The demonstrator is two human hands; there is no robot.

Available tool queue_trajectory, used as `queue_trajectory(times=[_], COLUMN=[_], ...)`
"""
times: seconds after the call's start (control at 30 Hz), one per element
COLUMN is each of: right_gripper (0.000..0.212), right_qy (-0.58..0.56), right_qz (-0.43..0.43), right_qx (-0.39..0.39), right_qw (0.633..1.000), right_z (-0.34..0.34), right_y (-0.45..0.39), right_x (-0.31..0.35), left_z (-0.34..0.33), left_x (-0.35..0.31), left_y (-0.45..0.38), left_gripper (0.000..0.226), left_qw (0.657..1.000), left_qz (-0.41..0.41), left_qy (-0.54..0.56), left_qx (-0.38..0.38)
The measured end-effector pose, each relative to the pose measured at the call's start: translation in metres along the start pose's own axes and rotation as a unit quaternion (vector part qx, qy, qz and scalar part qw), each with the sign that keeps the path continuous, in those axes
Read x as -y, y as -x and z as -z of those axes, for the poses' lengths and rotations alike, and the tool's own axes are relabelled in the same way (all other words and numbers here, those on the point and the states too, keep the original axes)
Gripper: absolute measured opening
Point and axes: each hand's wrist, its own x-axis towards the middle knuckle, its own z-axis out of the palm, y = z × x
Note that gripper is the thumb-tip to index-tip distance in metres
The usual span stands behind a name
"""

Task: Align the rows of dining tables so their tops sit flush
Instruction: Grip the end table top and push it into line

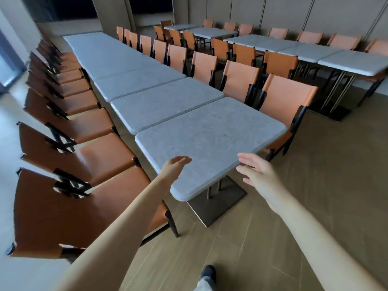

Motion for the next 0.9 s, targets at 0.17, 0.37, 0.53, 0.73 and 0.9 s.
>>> queue_trajectory(times=[0.17,0.37,0.53,0.73,0.9], right_gripper=[0.036,0.033,0.034,0.033,0.038], right_qy=[0.02,0.059,0.094,0.122,0.159], right_qz=[-0.005,-0.02,-0.024,-0.059,-0.099], right_qx=[0.032,0.074,0.087,0.076,0.09], right_qw=[0.999,0.995,0.991,0.988,0.978], right_z=[0.006,0.011,0.027,0.054,0.077], right_y=[-0.083,-0.204,-0.312,-0.4,-0.458], right_x=[-0.014,-0.013,-0.007,-0.041,-0.073], left_z=[-0.009,-0.021,-0.043,-0.084,-0.127], left_x=[0.003,-0.002,-0.022,-0.036,-0.026], left_y=[-0.062,-0.16,-0.247,-0.32,-0.363], left_gripper=[0.029,0.033,0.033,0.035,0.056], left_qw=[0.998,0.993,0.992,0.994,0.989], left_qz=[0.026,0.071,0.082,0.075,0.122], left_qy=[0.018,0.036,0.034,0.013,-0.027], left_qx=[-0.05,-0.091,-0.094,-0.076,-0.073])
